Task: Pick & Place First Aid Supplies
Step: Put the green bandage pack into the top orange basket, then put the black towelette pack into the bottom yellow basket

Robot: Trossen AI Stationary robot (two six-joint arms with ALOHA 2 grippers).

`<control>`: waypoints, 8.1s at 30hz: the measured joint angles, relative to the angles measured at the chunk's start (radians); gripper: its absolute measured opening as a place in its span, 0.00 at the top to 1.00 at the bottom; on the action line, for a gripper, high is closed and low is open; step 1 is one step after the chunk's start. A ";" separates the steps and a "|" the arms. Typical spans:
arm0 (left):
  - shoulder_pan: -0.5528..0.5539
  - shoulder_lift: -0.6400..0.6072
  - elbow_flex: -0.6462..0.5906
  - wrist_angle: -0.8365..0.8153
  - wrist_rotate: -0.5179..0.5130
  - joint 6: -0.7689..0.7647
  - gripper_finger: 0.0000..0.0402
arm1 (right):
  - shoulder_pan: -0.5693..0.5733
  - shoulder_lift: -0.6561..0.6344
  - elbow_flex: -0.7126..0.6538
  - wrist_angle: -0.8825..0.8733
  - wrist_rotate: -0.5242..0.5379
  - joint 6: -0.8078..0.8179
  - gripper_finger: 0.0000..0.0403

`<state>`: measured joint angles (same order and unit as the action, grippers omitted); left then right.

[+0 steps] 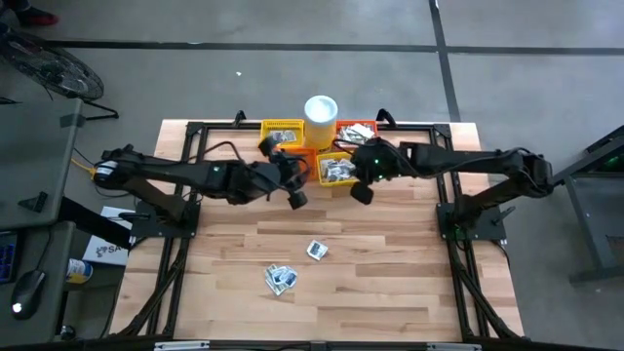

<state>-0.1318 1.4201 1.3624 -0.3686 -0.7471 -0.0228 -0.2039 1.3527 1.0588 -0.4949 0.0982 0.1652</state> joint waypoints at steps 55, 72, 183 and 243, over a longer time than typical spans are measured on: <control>0.001 -0.063 0.001 -0.335 -0.007 -0.480 0.61 | -0.546 0.331 -0.001 0.250 0.068 -0.879 0.70; 0.001 -0.063 0.000 -0.402 0.036 -0.483 0.61 | -0.532 0.021 0.000 -0.028 -0.135 -0.557 0.70; -0.203 -0.717 -0.906 0.052 0.291 -0.771 0.61 | 0.346 0.501 0.117 0.074 -0.060 0.146 0.95; -0.203 -0.717 -0.905 0.049 0.264 -0.901 0.61 | -0.253 0.348 0.120 -0.147 -0.281 0.077 0.61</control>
<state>-0.3344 0.7026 0.4572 -0.3195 -0.4831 -0.9241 -0.4571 1.7005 1.1786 -0.6417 -0.1823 0.2422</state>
